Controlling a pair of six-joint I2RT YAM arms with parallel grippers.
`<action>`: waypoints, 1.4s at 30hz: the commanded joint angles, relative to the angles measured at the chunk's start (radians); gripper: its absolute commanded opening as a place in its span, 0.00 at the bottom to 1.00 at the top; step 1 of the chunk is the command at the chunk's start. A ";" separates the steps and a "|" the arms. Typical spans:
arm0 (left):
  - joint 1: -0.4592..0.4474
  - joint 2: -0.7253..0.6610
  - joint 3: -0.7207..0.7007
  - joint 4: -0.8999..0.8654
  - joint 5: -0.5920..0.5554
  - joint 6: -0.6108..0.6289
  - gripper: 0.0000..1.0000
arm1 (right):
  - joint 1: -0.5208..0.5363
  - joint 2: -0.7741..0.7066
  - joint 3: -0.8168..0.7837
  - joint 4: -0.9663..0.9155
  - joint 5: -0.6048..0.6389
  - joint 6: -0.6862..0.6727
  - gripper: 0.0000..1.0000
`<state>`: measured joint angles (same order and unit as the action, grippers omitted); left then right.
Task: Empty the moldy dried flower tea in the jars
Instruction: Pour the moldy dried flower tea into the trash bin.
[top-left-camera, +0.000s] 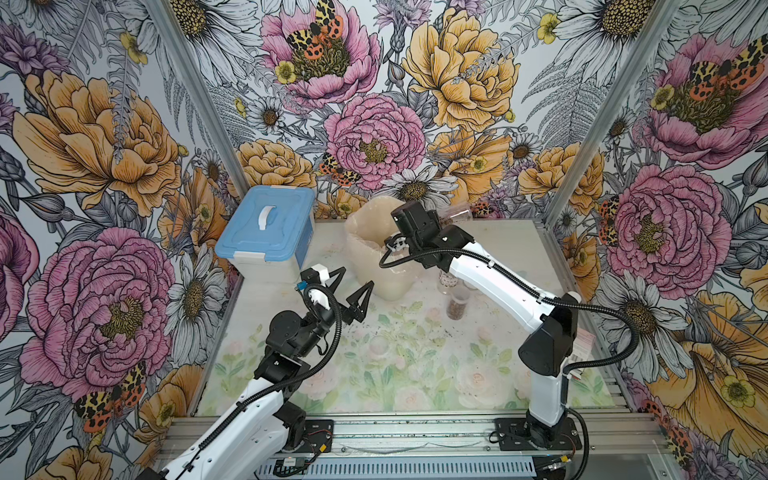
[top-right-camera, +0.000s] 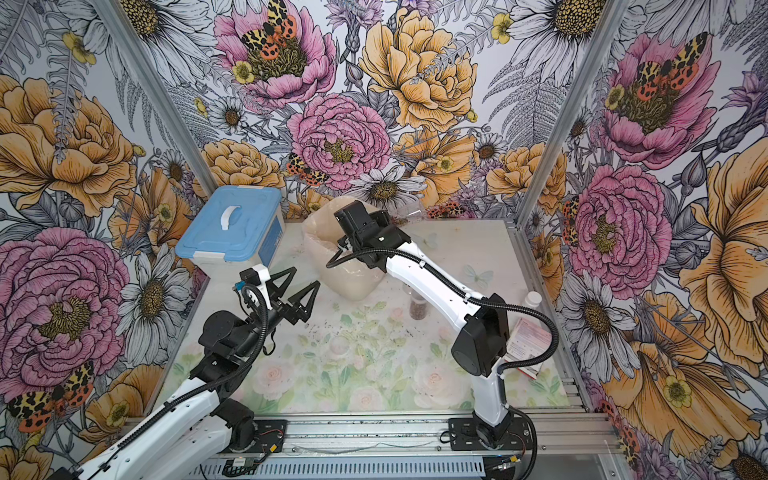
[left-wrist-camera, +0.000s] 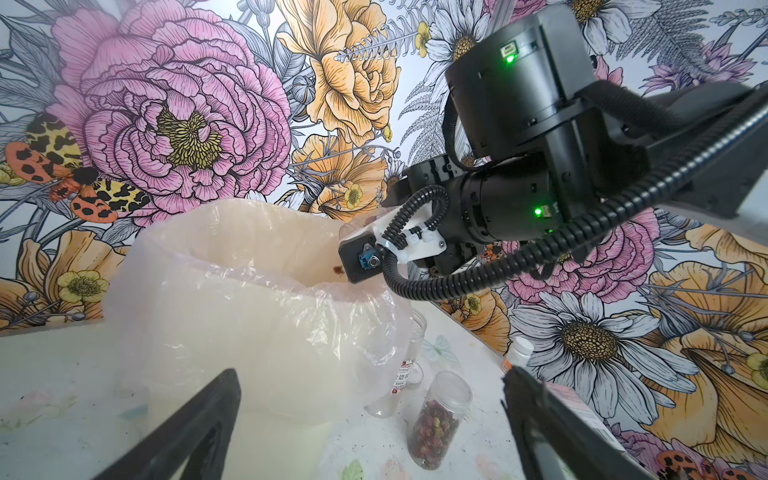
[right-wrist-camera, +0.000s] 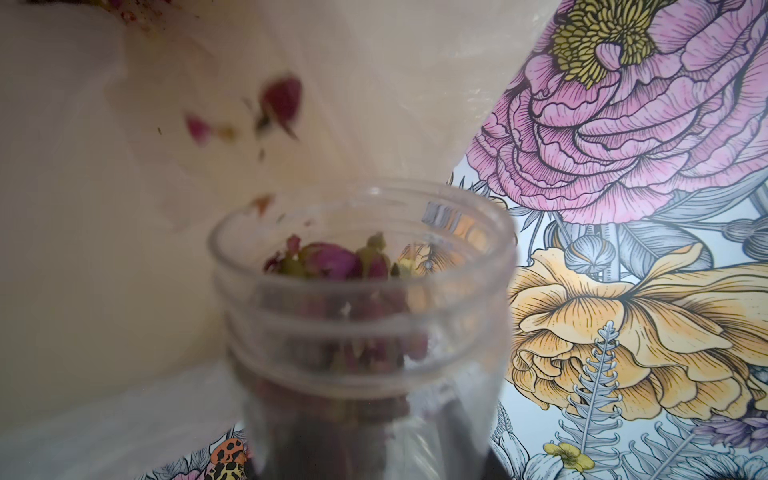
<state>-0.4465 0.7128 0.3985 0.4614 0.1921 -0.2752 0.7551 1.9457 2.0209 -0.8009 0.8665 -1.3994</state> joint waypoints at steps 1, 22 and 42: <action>0.013 -0.014 -0.016 0.029 0.020 -0.020 0.99 | -0.007 0.004 0.046 0.009 -0.001 -0.013 0.16; 0.029 -0.022 -0.027 0.036 0.022 -0.030 0.99 | -0.010 0.038 0.020 0.007 -0.025 -0.008 0.16; 0.037 -0.024 -0.032 0.038 0.015 -0.038 0.99 | -0.011 0.003 0.131 0.008 -0.027 -0.013 0.17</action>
<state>-0.4210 0.6933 0.3820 0.4740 0.1925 -0.3016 0.7509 1.9903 2.1208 -0.7959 0.8337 -1.4086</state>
